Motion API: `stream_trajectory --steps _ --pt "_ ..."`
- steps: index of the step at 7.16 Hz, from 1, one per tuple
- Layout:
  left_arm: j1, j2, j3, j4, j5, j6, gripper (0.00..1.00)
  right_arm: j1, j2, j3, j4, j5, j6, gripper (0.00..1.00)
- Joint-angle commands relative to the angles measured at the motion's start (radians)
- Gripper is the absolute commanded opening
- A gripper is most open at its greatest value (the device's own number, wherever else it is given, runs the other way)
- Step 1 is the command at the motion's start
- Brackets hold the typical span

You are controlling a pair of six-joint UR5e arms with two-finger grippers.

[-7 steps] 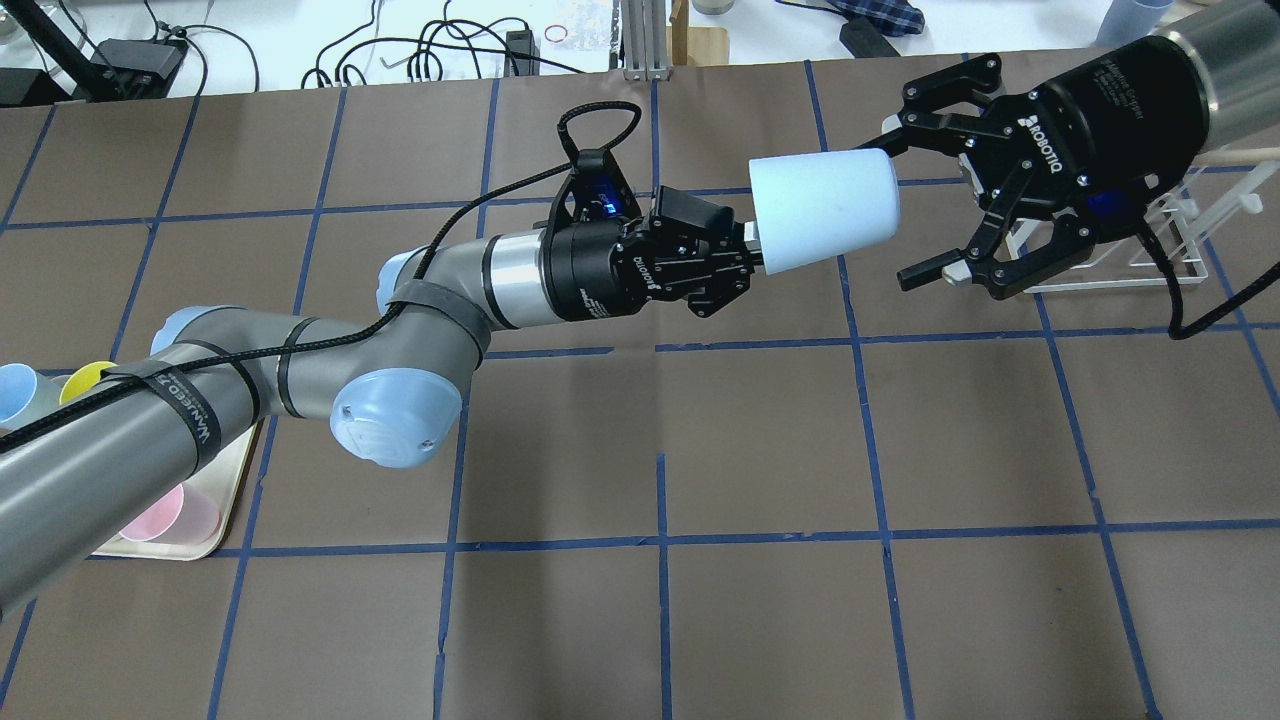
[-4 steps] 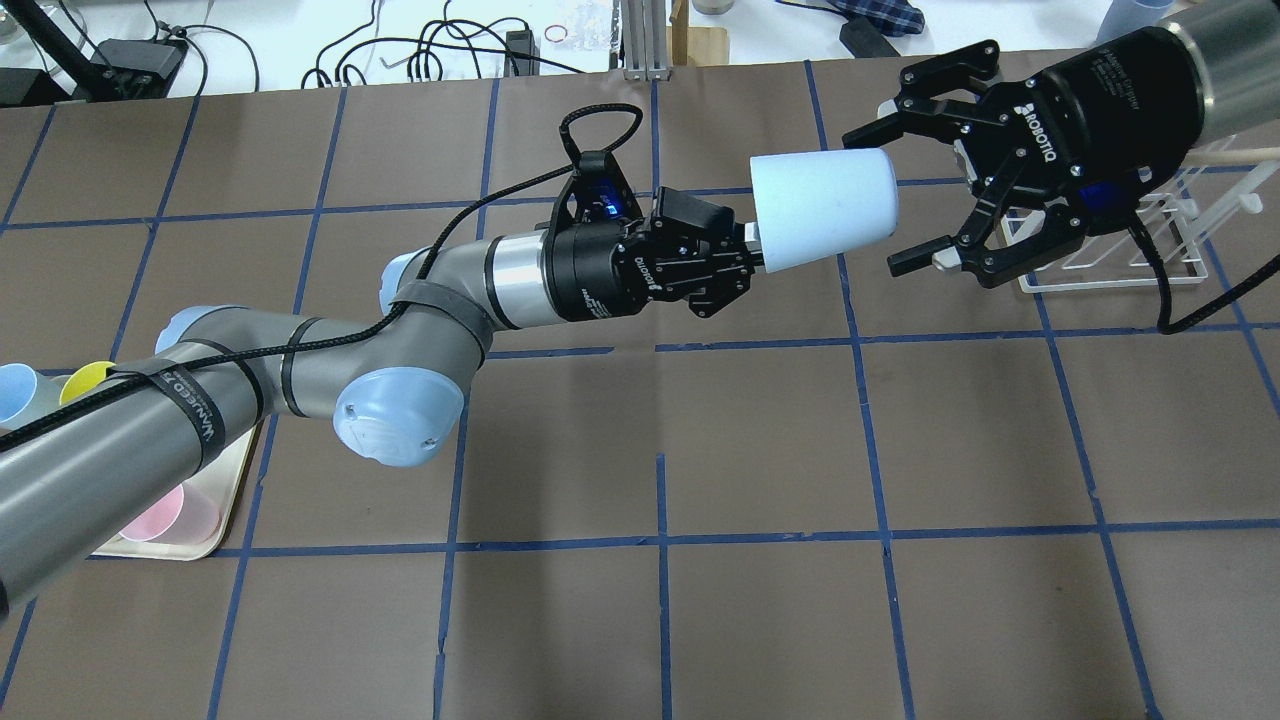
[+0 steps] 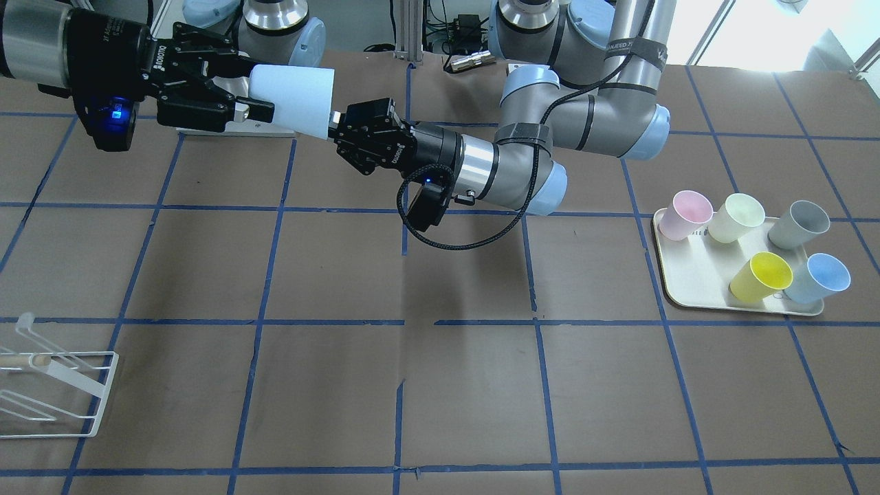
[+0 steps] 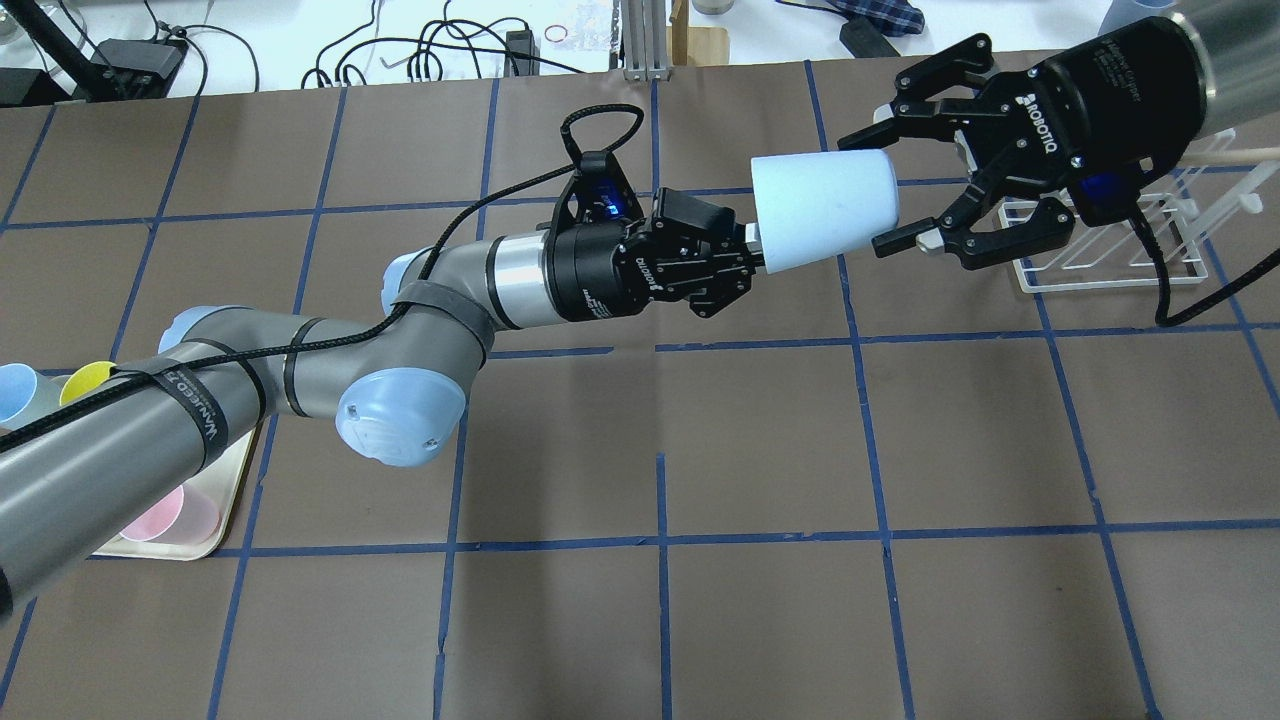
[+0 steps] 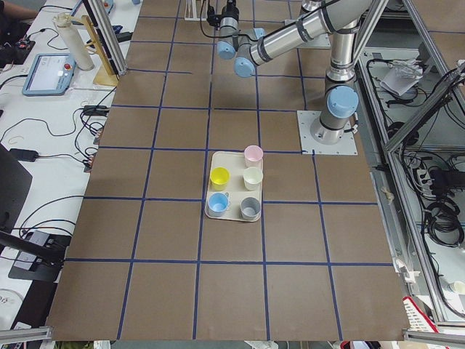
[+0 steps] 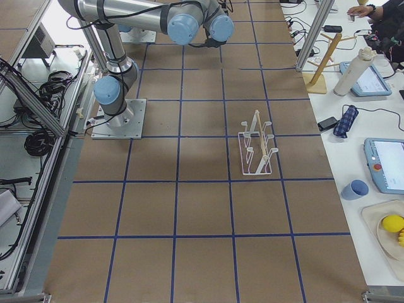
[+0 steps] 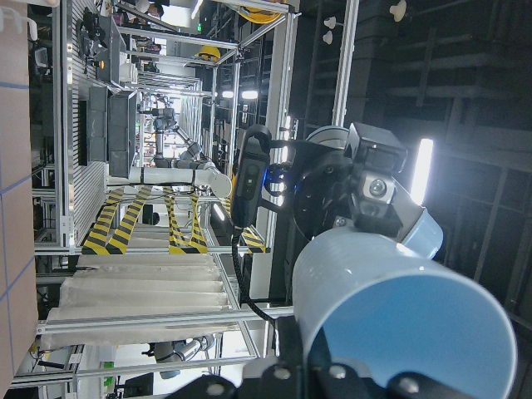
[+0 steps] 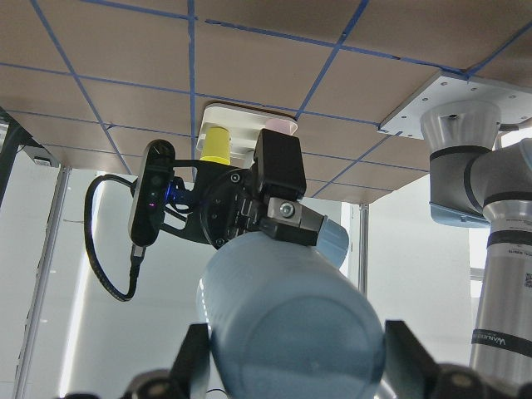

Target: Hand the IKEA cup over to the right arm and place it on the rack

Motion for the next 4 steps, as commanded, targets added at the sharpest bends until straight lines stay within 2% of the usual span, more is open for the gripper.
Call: stream_trajectory --steps 1,2,4 --pt "0.0 0.0 0.0 0.002 0.0 0.0 0.63 0.0 -0.003 -0.002 0.0 0.001 0.0 0.48" --pt "0.0 -0.001 0.0 0.002 0.0 0.0 0.67 -0.001 -0.002 -0.004 0.0 0.001 -0.001 0.45" --pt "0.008 0.006 0.002 0.002 0.003 -0.011 0.89 -0.011 0.0 -0.013 -0.017 -0.001 0.0 0.45"
